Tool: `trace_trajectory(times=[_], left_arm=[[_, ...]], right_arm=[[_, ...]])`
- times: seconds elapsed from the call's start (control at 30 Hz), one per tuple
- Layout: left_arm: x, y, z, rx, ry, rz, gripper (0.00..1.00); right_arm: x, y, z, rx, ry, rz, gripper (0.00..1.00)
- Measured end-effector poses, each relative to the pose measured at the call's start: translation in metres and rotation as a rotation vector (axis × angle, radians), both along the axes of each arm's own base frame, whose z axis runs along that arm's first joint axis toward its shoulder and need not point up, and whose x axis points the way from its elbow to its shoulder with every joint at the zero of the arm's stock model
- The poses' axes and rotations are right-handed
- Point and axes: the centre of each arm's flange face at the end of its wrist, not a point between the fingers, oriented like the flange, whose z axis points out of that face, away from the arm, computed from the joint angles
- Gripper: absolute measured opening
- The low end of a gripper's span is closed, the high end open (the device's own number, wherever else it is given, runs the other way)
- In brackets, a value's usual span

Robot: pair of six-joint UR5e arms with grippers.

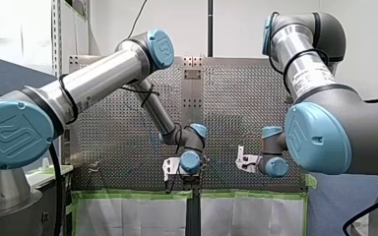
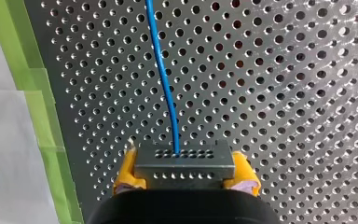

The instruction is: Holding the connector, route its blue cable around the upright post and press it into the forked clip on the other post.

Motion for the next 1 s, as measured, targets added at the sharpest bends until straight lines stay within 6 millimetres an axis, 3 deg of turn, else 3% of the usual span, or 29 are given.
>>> trace_trajectory(times=[1.0], left_arm=[[0.009,0.021,-0.008,-0.004,0.002,0.023,0.02]], right_arm=[[-0.007,0.004,-0.008,0.026,0.055,-0.032,0.00]])
